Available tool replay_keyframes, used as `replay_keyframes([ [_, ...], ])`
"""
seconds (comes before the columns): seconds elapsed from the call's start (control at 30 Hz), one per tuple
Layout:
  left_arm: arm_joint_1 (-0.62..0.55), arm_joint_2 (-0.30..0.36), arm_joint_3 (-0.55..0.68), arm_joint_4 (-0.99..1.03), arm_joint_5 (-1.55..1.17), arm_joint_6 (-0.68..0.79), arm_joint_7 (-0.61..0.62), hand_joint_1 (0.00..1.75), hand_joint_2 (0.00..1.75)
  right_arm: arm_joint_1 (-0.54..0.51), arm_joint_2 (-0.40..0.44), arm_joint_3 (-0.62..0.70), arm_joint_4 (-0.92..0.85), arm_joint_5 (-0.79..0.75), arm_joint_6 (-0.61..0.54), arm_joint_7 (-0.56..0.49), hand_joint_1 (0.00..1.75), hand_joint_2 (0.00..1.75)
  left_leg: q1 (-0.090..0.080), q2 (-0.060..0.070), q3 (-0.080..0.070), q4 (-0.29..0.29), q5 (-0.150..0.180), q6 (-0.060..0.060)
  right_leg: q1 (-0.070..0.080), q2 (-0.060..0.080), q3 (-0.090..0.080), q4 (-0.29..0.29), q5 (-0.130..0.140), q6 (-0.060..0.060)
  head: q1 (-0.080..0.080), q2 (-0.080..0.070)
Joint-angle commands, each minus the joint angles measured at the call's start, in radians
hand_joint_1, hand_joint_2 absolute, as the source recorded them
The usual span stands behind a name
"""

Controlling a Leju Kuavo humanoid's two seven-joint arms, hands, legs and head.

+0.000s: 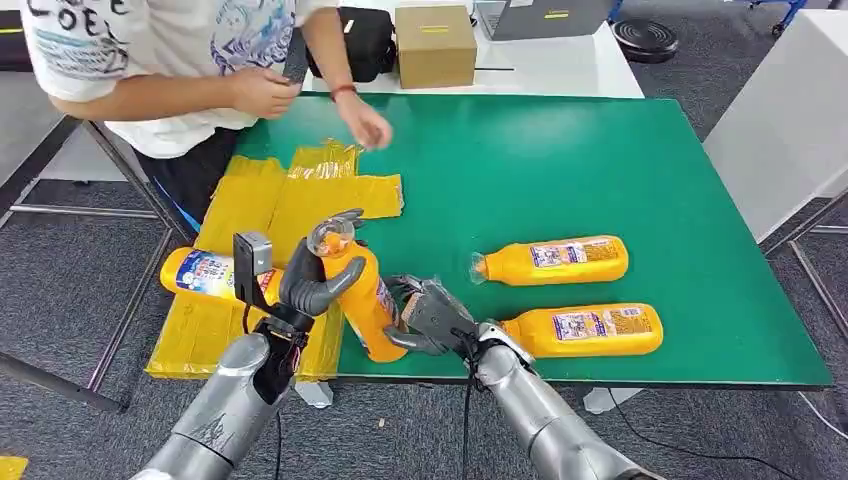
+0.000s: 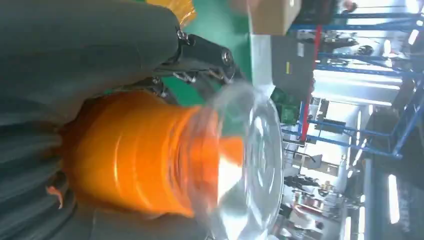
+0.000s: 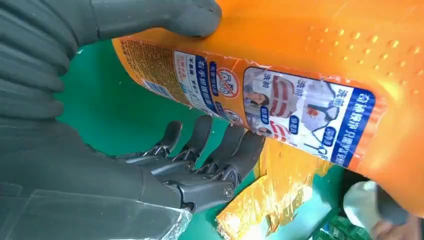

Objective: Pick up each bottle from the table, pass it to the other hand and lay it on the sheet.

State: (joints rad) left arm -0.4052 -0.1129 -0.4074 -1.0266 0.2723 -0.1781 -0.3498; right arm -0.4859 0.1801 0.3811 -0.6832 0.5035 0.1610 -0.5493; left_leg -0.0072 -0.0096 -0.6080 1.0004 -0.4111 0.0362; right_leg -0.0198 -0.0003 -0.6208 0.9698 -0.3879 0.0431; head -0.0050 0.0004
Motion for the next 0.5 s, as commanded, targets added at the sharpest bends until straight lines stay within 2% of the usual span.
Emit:
replay_keyframes([
  [0.03,-0.022,0.052,-0.033,0.052,-0.130,0.040,0.018,1.75,1.75,0.014,-0.030,-0.030,0.038,-0.012,-0.002,0.007,1.75,1.75,0.001,0.000,0.004,-0.001,-0.001,-0.002,0.001,-0.001,0.005,-0.002,-0.001,-0.002,0.000,0.000],
  [0.5,0.005,0.049,0.016,0.040,-0.194,0.063,0.027,1.75,1.75,0.022,-0.016,-0.060,0.007,-0.042,-0.018,0.004,1.75,1.75,0.000,0.001,0.006,-0.001,0.000,-0.001,0.000,0.001,0.006,0.000,0.000,-0.001,0.000,0.000],
])
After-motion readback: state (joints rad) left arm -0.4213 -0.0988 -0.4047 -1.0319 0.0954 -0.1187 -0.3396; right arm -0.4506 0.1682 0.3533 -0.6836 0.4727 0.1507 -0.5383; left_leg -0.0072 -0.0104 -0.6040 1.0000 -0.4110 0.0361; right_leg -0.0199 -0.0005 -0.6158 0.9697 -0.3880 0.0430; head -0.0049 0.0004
